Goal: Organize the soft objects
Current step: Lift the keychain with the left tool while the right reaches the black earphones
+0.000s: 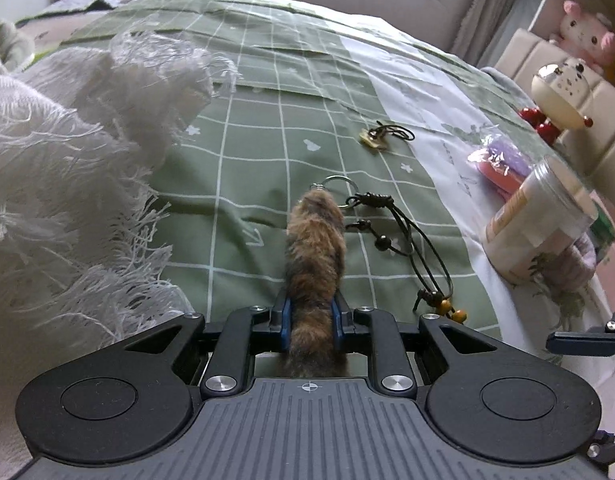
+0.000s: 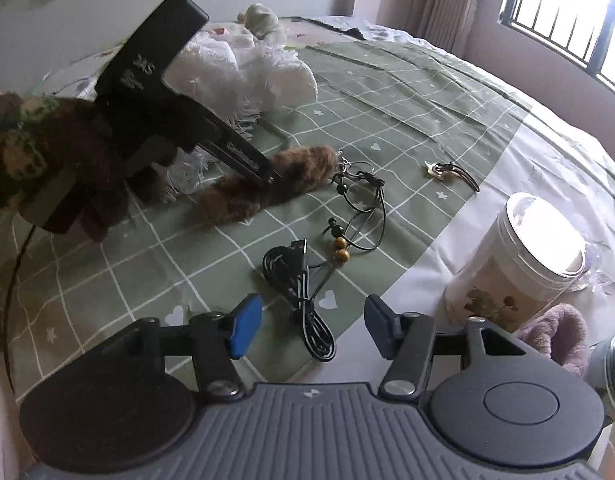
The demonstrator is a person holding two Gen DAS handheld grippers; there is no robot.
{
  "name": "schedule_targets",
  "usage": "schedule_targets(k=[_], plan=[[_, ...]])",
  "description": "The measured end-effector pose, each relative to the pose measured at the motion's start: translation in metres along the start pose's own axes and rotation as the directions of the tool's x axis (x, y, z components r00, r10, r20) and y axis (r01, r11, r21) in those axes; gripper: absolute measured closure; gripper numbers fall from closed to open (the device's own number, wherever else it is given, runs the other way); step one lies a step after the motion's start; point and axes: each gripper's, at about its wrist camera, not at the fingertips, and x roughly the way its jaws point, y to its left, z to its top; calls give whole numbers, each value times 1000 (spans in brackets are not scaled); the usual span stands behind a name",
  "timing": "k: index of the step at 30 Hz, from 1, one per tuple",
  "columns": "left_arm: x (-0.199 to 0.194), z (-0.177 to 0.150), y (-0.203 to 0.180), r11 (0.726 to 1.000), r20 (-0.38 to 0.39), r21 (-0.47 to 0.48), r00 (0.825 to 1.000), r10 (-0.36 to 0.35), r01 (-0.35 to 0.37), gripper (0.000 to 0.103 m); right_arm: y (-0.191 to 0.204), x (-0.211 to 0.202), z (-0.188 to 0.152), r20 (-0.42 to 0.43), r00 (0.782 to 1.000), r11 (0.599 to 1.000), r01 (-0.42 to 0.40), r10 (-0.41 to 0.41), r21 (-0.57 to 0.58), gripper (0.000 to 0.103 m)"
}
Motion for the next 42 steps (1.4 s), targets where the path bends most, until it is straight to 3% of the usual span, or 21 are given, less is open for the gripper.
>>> schedule_targets(k=[5, 7, 8, 11, 17, 20, 22, 24, 27, 32, 34, 36, 39, 42], plan=[[0, -4, -3, 1000, 21, 6, 1000, 24, -24, 81, 5, 23, 2, 0, 1000, 1000, 16, -16, 2, 47], [1, -6, -6, 999, 29, 22, 999, 33, -34, 81, 8, 36, 5, -19, 1000, 1000, 14, -14, 3, 61], [0, -6, -7, 999, 33, 32, 999, 37, -38, 81, 9, 41, 6, -31, 999, 1000, 5, -5, 4, 78], [0, -9, -8, 998, 50, 47, 998, 40, -42, 81, 6, 33, 8, -13, 1000, 1000, -7, 7, 19, 89], [-2, -18, -4, 1000, 100, 5, 994, 30, -31, 81, -32, -9, 4, 50, 996, 980, 65, -75, 189, 89], [-3, -18, -7, 999, 113, 11, 993, 42, -43, 81, -44, -7, -6, 15, 990, 965, 130, -137, 226, 89], [-3, -16, -13, 997, 105, 40, 992, 65, -70, 80, -49, 3, -14, -37, 991, 957, 136, -131, 255, 85], [-5, -13, -19, 994, 91, 67, 993, 77, -83, 80, -49, 11, -22, -65, 991, 954, 132, -119, 268, 62], [-11, -5, -24, 994, 78, 82, 995, 66, -73, 76, -42, 15, -34, -52, 990, 947, 143, -133, 288, 40], [-20, 22, -26, 1000, 49, 13, 999, 23, -23, 76, -35, 15, -56, -21, 989, 931, 146, -148, 335, 26], [-12, 36, -19, 994, -69, -99, 996, -56, 49, 76, -32, 15, -61, -5, 987, 929, 152, -159, 337, 20], [-2, 41, -14, 977, -179, -170, 971, -161, 131, 76, -31, 14, -66, 11, 985, 927, 157, -171, 341, 15], [-9, 36, -30, 996, -219, -51, 972, -88, 79, 76, -30, 13, -69, 30, 983, 926, 159, -179, 342, 12], [-32, 37, -35, 999, -99, -44, 995, -28, 24, 76, -29, 13, -74, 46, 981, 924, 163, -190, 347, 6]])
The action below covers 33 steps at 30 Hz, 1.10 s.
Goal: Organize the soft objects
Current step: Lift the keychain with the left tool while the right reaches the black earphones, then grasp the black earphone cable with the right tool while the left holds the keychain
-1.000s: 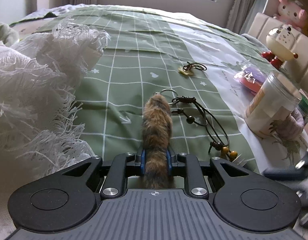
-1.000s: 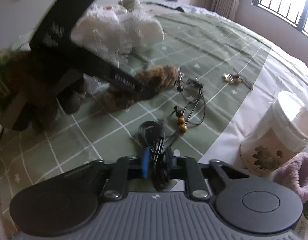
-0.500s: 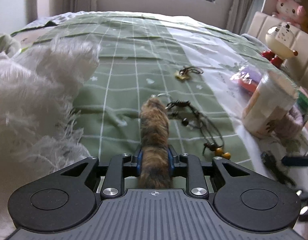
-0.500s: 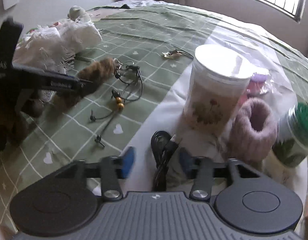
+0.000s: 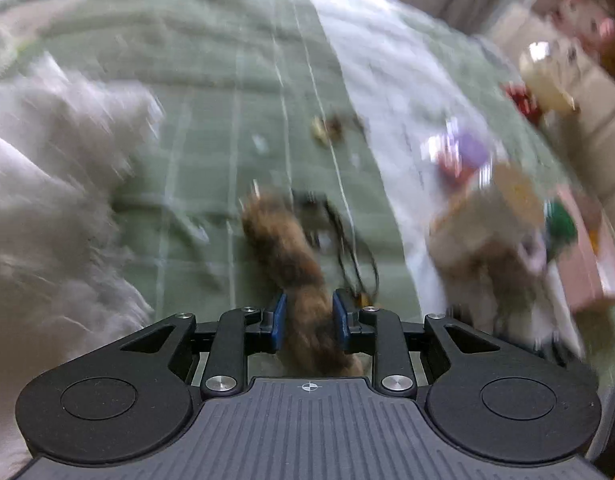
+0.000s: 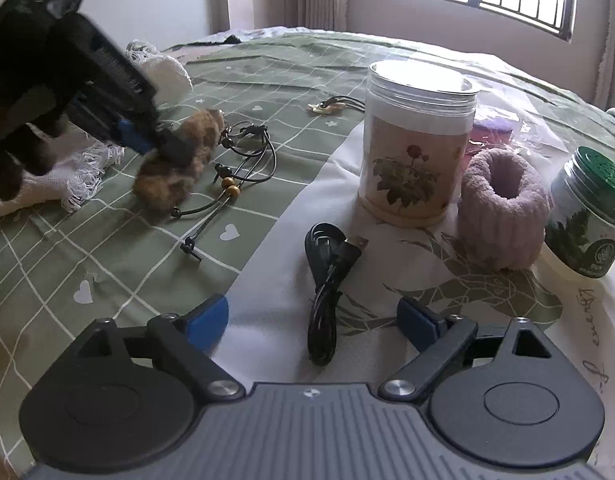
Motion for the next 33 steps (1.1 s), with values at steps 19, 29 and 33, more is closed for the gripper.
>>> schedule_targets(k=[19, 29, 33], plan=[[83, 17, -27, 922, 60, 60, 923, 380, -384, 74, -2, 2, -3, 5, 1000, 1000, -21, 20, 13, 0], [77, 9, -18, 937, 110, 90, 939, 327, -337, 74, 0, 1, -3, -7, 1000, 1000, -17, 17, -7, 0], [68, -1, -9, 957, 133, 102, 957, 257, -271, 79, -1, -1, 9, -55, 998, 999, -31, 30, -11, 13]])
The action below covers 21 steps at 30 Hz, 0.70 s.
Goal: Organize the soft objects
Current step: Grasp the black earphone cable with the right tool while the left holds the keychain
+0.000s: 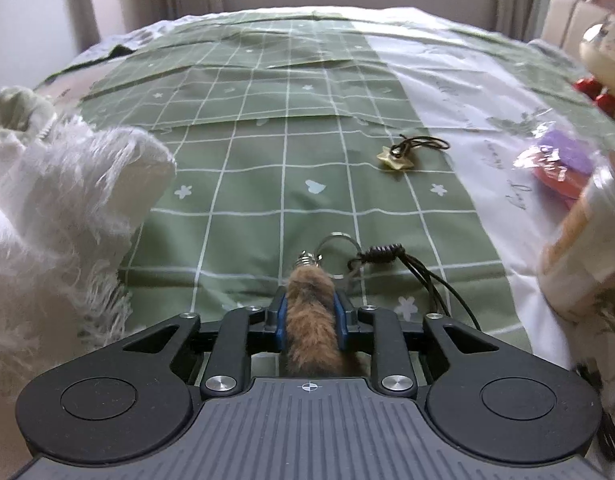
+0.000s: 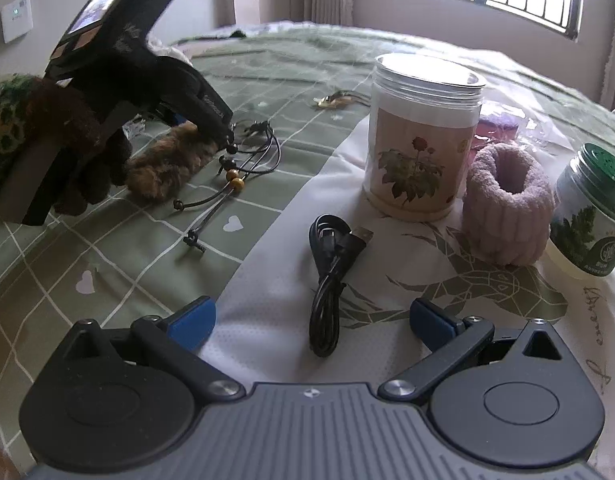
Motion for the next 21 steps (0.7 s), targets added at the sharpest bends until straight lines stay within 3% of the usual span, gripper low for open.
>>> schedule_targets(k=[1, 4, 7, 11, 13, 14, 18, 21], plan=[[-3, -5, 4, 1000, 13, -5, 1000, -20, 20, 81, -2, -4, 5, -1, 1000, 1000, -11, 11, 8, 24], [-13, -21, 12, 999, 51, -7, 997, -50, 51, 82, -7, -16, 20, 40, 999, 999, -9, 8, 34, 26], [-21, -33, 15, 997, 74, 21, 994, -75, 73, 83, -7, -8, 34, 24, 1000, 1000, 4, -4, 23, 28], [-29, -41, 18, 993, 82, 52, 991, -109, 105, 84, -1, 20, 39, -94, 995, 999, 36, -36, -7, 61], [-30, -42, 23, 991, 88, 47, 988, -128, 124, 85, 2, 18, 42, -95, 995, 999, 38, -38, 0, 67], [-30, -41, 25, 990, 88, 36, 987, -137, 134, 85, 4, 18, 44, -103, 994, 1000, 28, -28, -1, 79], [-35, -19, 30, 988, 115, -2, 981, -154, 156, 86, 15, 15, 71, -83, 997, 1000, -5, 3, -31, 80], [-55, 12, 24, 989, 175, 45, 974, -146, 141, 87, 17, 10, 108, -42, 999, 999, -31, 30, -21, 80]])
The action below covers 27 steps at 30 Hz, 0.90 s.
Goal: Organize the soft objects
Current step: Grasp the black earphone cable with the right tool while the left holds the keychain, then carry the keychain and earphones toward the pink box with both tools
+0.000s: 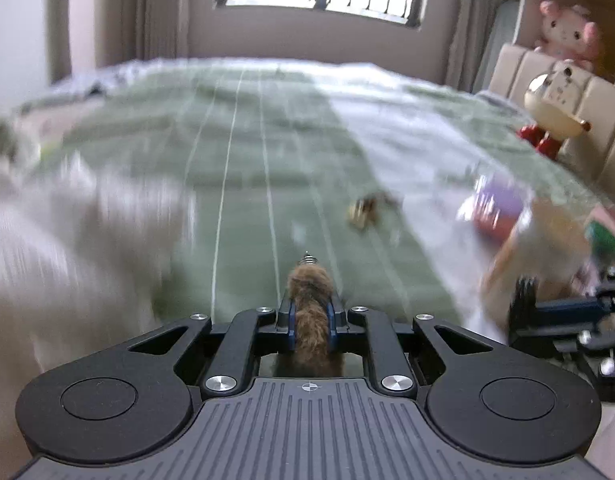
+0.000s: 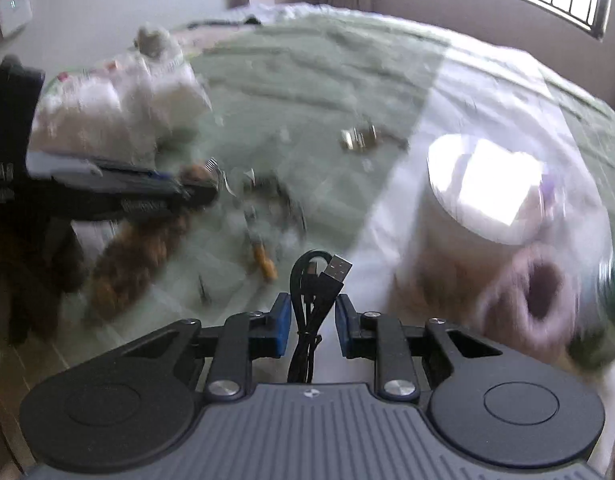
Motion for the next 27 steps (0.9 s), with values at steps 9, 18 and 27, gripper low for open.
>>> schedule_targets(k=[9, 18, 27], plan=[[-79, 144, -77, 981, 165, 190, 986, 13, -45, 87, -71, -124, 90, 286, 957, 996, 22, -45, 84, 100], [-124, 196, -144, 984, 239, 176, 971, -22, -21, 87, -156, -228, 56, 310, 934, 981, 139, -175, 136, 100], [-76, 129, -88, 998, 166, 43, 984, -61, 54, 87, -149, -153, 64, 149, 988, 986, 27, -52, 165, 99]])
